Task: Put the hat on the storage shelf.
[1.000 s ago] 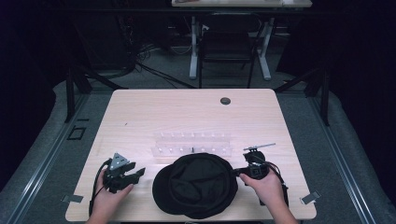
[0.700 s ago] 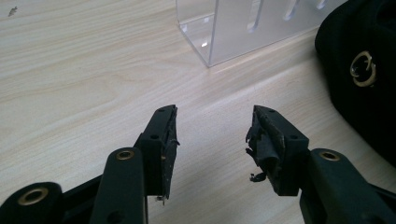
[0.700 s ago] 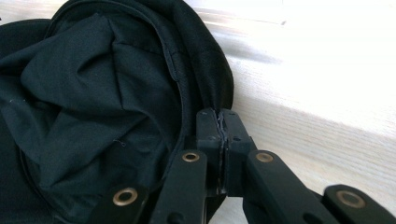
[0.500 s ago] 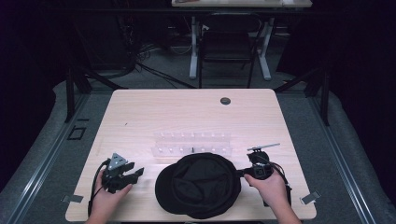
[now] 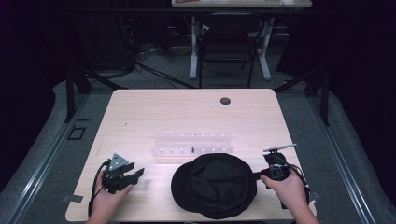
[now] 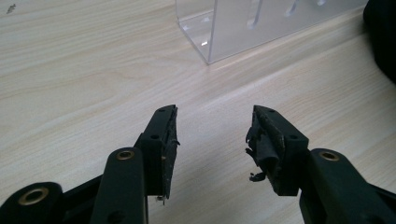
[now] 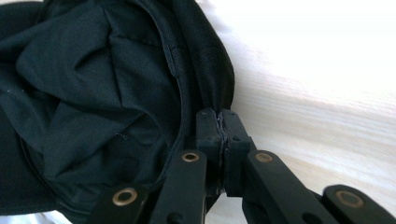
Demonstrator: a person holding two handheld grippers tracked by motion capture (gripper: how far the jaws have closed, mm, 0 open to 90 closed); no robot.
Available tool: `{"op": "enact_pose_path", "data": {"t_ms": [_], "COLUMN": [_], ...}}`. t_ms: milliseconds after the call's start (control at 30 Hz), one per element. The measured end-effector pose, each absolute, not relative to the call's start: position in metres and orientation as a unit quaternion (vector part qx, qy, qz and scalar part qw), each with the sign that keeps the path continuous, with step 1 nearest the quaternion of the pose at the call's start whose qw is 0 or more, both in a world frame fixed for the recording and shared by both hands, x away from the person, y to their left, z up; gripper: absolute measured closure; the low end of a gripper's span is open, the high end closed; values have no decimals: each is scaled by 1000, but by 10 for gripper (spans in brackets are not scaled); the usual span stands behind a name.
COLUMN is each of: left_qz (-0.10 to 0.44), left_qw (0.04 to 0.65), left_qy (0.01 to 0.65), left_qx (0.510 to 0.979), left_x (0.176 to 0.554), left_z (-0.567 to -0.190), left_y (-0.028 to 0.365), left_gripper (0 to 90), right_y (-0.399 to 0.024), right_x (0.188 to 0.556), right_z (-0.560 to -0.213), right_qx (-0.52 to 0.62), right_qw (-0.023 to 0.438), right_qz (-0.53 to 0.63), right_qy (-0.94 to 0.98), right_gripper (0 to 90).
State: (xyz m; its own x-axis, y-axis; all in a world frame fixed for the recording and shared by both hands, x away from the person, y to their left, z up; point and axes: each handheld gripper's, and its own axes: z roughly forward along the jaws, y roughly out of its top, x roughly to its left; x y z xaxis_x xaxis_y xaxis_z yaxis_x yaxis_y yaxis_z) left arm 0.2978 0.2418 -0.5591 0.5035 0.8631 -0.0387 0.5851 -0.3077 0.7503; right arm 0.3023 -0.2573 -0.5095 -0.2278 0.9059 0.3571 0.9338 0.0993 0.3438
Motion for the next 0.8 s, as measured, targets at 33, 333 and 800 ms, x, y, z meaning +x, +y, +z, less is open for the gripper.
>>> {"op": "enact_pose_path", "data": {"t_ms": [33,333,800], "left_qz": [189,188,186], "left_qw": [366,368,366], "left_qy": [460,464,463], "left_qx": [786,784,786], "left_x": [298,296,296], "left_z": [-559,-559,-561], "left_y": [242,243,241], "left_gripper": [516,516,516], "right_y": [-259,-266,-255], "right_x": [303,307,319], "right_z": [-508,-501,-502], "right_qx": [-623,-629,-632], "right_qw": [30,48,60], "right_qz": [-247,-201,-139], "right_qy": [-741,-749,-760], "right_gripper": [884,884,873]}}
